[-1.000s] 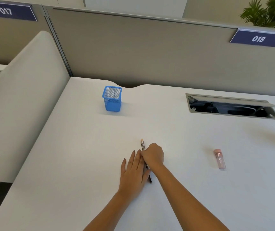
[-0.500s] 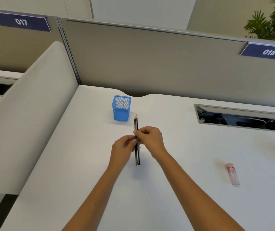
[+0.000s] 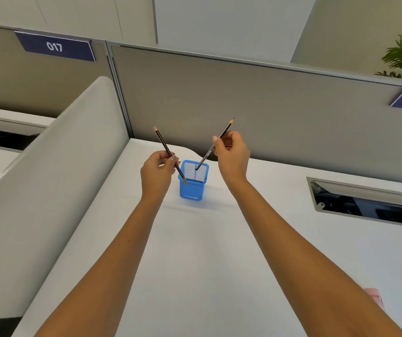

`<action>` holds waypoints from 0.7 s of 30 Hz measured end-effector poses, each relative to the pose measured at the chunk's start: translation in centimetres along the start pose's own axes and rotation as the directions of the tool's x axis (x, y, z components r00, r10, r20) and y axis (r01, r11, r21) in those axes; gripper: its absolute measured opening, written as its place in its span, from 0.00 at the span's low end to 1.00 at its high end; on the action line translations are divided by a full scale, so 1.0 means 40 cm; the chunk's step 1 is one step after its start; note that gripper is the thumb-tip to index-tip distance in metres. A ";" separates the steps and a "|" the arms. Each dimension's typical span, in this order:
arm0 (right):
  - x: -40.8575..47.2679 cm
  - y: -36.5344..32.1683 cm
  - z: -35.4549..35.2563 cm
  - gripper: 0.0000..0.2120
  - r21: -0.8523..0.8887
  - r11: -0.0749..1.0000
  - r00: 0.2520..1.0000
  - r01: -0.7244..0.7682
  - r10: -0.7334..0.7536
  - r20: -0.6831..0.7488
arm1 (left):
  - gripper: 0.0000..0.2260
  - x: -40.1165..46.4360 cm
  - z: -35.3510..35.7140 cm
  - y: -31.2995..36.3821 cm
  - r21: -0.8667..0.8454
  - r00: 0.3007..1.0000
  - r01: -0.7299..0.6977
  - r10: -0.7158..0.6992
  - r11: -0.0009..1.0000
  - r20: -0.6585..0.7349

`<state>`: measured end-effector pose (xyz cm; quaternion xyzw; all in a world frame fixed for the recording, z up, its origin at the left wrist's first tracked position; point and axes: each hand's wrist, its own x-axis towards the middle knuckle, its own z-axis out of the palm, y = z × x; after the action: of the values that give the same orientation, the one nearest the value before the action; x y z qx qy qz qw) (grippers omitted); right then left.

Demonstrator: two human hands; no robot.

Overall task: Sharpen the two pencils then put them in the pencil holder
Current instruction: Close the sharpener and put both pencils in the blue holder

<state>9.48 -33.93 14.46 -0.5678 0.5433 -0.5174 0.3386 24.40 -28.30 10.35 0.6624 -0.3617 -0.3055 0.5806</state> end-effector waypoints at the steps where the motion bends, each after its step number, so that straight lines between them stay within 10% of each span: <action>1: 0.006 0.012 0.011 0.06 -0.048 0.999 1.000 -0.003 0.004 0.025 | 0.03 0.007 0.003 -0.006 0.007 1.000 0.007 -0.007 1.000 -0.001; 11: 0.030 0.116 0.107 0.13 -0.549 0.835 0.958 0.030 0.133 0.254 | 0.03 0.037 0.013 -0.032 0.050 1.000 0.001 -0.001 0.999 -0.001; 21: 0.025 0.133 0.105 0.11 -0.578 0.813 0.950 -0.066 0.228 0.212 | 0.03 0.074 0.054 -0.016 0.085 0.998 -0.062 0.063 0.994 -0.009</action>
<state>11.95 -36.58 8.66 -0.6636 0.6628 -0.2225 0.2661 24.33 -31.89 9.46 0.6765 -0.3913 -0.2677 0.5635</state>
